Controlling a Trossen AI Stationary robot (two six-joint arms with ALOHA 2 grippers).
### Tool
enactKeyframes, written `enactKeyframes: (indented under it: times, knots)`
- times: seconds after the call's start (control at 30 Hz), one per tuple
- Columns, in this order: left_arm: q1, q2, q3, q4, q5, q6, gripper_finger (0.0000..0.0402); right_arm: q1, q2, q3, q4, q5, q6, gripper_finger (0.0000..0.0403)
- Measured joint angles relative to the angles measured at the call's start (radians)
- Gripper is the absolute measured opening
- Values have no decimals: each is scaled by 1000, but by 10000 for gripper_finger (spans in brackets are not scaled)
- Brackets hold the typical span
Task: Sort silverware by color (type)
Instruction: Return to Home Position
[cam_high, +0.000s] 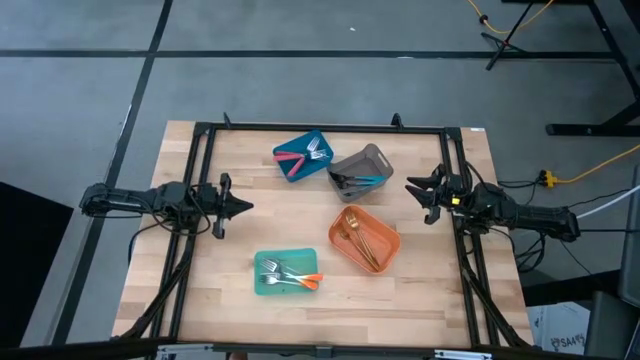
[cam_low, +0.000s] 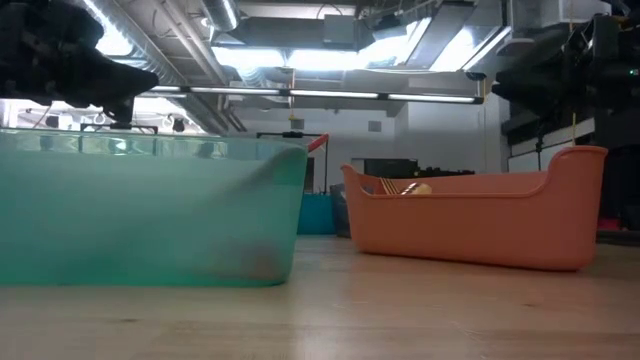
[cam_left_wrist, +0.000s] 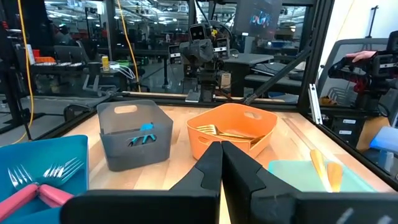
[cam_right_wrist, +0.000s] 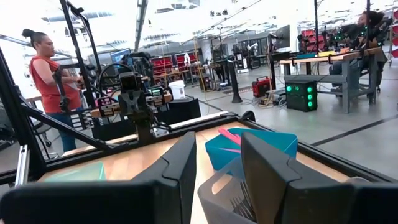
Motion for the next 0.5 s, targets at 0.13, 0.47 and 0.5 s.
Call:
enactKeyframes:
  times: [0.13,0.47,0.5]
  knots:
    - [0,1,0,0,0,0,0,0,0,0,1,0,0,117]
    - [0,1,0,-1,0,42,0,0,0,0,2,0,0,117]
    - [0,1,0,-1,0,43,0,0,0,0,1,0,0,117]
